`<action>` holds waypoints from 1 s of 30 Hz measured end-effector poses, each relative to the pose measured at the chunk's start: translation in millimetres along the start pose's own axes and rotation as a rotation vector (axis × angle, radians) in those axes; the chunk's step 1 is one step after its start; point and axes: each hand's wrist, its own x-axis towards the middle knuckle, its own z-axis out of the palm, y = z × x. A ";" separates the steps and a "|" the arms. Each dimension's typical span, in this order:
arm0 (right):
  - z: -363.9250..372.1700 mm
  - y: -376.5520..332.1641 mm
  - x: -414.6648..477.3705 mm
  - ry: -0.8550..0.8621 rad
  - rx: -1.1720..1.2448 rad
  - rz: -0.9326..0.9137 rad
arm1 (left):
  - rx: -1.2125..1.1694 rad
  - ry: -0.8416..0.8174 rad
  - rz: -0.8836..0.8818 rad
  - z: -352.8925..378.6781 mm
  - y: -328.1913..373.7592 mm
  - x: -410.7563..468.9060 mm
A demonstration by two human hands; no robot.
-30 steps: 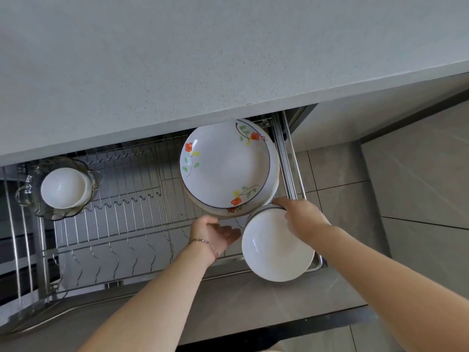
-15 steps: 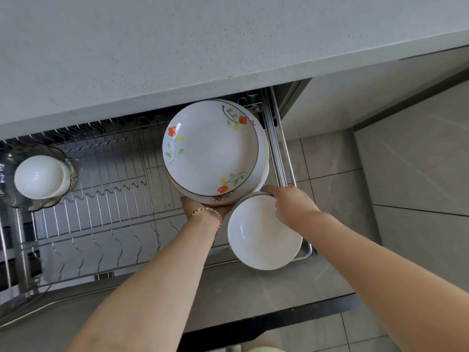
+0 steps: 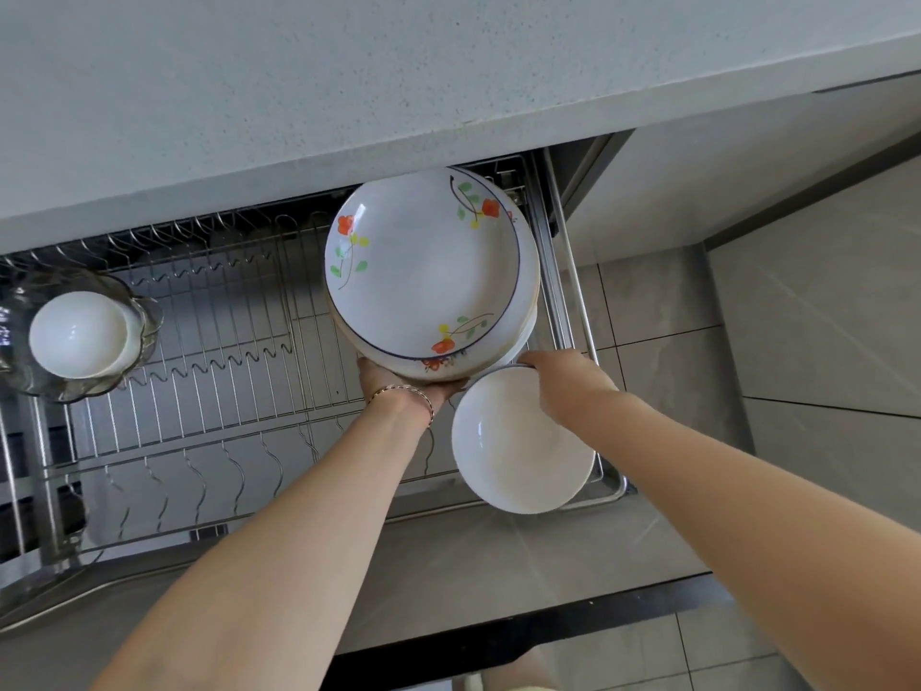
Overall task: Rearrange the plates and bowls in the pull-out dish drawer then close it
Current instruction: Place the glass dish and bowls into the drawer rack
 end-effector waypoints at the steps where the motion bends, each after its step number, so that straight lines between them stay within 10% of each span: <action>1: 3.6 -0.7 5.1 -0.008 -0.007 0.014 | -0.002 -0.001 -0.003 -0.9 -0.1 1.1; 10: 20.2 -1.9 32.0 -0.033 -0.168 0.098 | 0.076 0.188 -0.049 -0.3 -0.1 -14.9; 15: 29.1 1.1 18.1 0.092 -0.224 0.067 | 0.569 0.486 -0.048 -15.7 -30.2 -30.9; 25: 19.0 -13.1 -17.9 0.015 -0.497 0.049 | 1.515 0.248 -0.203 -18.3 -45.0 -53.9; 30: -30.8 -66.9 -57.1 -0.108 -0.551 0.024 | 1.746 0.138 0.101 14.5 9.3 -112.8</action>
